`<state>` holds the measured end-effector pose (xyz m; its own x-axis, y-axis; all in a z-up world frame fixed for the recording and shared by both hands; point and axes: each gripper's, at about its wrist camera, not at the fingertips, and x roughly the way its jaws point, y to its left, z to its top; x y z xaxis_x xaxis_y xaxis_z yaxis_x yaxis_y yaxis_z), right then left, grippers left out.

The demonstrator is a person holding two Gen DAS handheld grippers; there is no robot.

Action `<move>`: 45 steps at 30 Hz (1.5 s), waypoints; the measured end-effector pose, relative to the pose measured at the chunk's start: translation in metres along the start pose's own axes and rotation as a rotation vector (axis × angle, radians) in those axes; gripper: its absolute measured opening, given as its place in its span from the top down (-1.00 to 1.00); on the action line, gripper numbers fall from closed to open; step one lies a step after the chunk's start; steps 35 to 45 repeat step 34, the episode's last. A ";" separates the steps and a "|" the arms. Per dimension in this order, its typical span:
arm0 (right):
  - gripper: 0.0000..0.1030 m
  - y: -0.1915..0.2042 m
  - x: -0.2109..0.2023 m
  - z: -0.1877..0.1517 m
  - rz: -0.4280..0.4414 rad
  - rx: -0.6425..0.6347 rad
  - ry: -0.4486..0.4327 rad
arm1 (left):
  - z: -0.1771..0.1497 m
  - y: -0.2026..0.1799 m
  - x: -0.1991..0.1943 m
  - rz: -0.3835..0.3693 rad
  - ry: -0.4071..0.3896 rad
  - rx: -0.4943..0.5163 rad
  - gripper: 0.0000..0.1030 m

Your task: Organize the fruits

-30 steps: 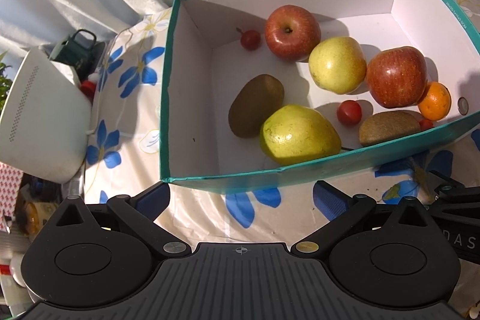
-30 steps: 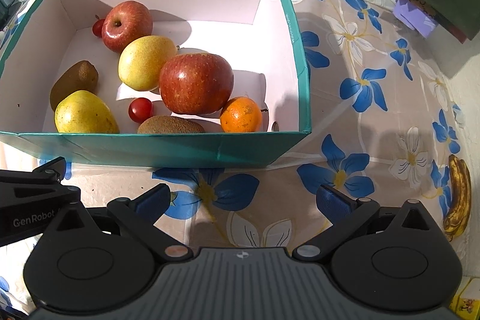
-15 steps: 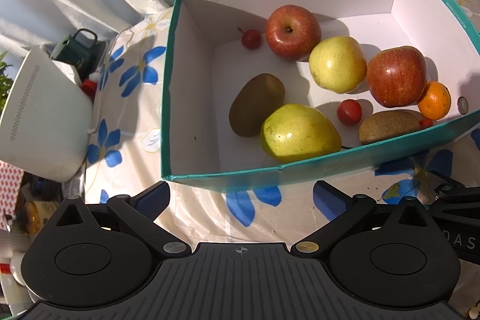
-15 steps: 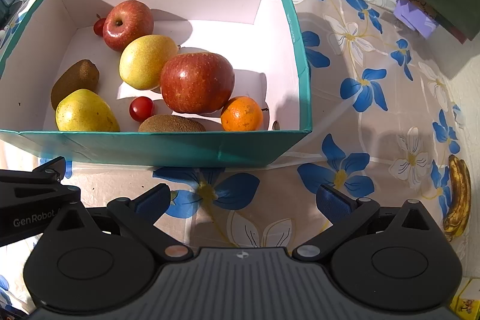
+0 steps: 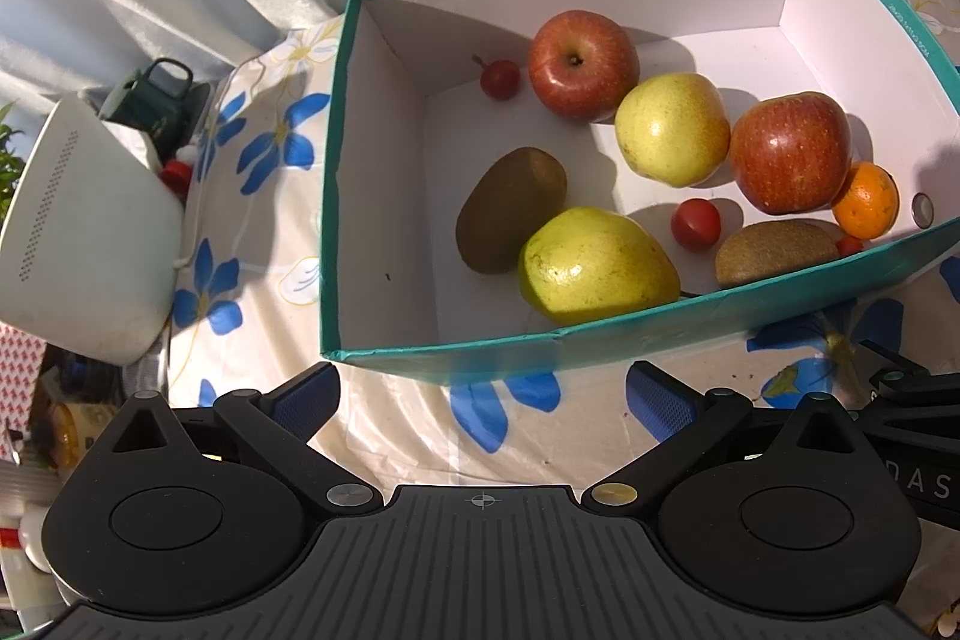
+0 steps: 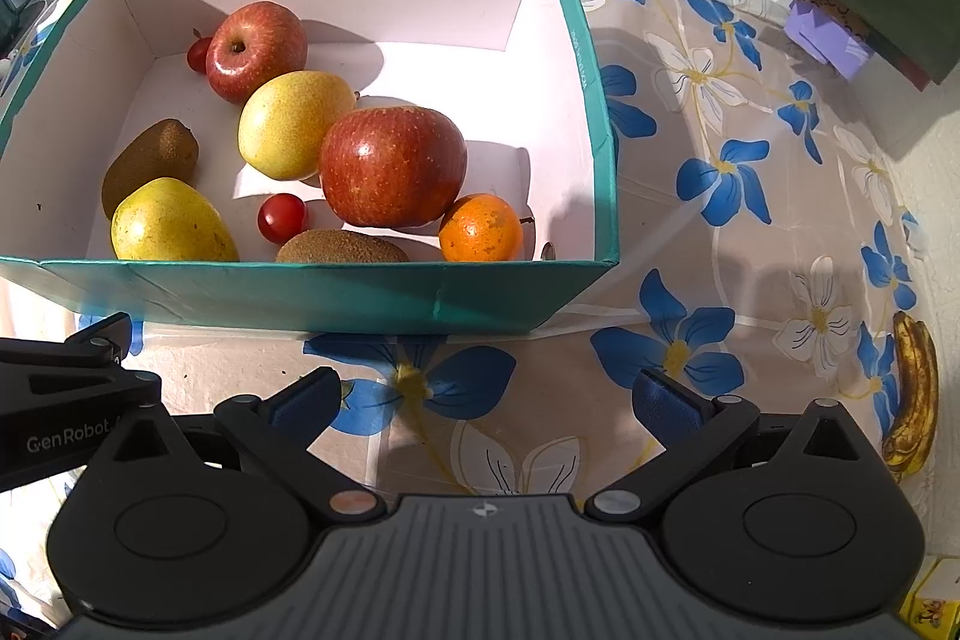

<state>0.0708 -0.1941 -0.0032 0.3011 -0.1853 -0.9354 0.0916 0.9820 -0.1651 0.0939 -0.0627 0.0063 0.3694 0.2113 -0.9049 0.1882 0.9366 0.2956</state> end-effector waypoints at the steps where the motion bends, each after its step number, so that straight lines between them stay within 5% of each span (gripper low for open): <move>1: -1.00 0.000 0.000 0.000 0.000 0.000 0.001 | 0.000 0.000 0.000 -0.001 0.001 0.000 -1.00; 45: -1.00 0.001 0.000 0.001 -0.012 -0.014 0.008 | 0.001 0.000 0.004 -0.008 0.008 0.006 -1.00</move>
